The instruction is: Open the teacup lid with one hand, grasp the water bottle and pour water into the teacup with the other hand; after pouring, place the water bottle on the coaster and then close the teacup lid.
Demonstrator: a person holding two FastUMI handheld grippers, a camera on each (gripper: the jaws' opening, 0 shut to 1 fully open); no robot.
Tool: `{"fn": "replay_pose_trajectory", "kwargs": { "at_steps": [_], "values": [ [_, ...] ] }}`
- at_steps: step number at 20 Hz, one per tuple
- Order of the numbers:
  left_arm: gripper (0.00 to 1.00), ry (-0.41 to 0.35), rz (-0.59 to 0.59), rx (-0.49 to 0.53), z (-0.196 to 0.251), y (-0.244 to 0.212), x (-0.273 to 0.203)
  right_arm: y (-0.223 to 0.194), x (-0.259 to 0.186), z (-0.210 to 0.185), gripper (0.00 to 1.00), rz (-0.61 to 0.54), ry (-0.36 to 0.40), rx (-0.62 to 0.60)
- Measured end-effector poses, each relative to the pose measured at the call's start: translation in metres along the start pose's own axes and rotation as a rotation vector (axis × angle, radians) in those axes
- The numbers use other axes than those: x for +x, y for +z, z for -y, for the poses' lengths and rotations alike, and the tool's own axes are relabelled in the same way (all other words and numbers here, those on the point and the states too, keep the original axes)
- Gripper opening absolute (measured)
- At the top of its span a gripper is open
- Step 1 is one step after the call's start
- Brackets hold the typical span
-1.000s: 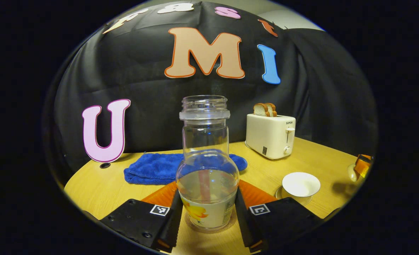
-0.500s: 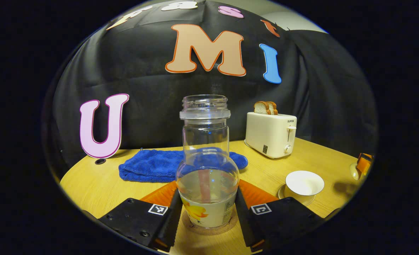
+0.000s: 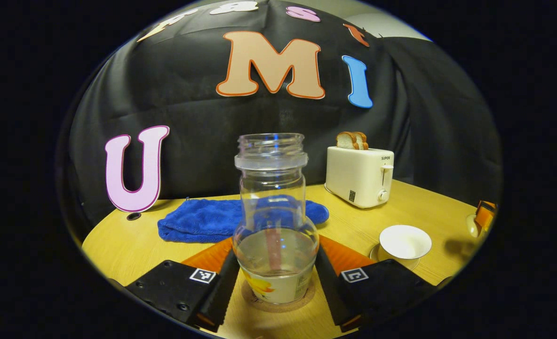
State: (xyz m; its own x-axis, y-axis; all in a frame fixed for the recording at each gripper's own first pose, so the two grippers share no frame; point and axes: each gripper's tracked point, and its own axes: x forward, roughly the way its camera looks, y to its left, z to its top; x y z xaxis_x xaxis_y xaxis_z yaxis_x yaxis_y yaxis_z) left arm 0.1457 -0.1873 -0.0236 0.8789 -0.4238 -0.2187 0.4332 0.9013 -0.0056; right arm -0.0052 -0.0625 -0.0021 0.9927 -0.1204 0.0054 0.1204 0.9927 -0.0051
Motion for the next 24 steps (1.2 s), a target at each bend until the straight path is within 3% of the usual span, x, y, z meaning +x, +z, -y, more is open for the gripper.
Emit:
{"fn": "replay_pose_trajectory", "kwargs": {
  "at_steps": [3,6,14,24],
  "values": [
    [0.83,0.0,-0.011,-0.004,0.0,-0.007,-0.001,0.0,0.001,0.0,0.3,0.0,0.0,0.0],
    [0.99,0.001,-0.012,0.013,0.003,-0.011,-0.003,0.0,0.0,0.0,0.29,0.002,-0.003,0.0],
    [0.97,0.024,0.017,0.031,0.002,-0.013,-0.018,0.0,0.0,0.001,0.28,0.003,-0.004,0.0],
    [0.96,0.074,0.181,0.01,-0.002,0.0,-0.077,0.0,0.001,-0.002,0.28,-0.002,0.007,-0.001]
  ]
}}
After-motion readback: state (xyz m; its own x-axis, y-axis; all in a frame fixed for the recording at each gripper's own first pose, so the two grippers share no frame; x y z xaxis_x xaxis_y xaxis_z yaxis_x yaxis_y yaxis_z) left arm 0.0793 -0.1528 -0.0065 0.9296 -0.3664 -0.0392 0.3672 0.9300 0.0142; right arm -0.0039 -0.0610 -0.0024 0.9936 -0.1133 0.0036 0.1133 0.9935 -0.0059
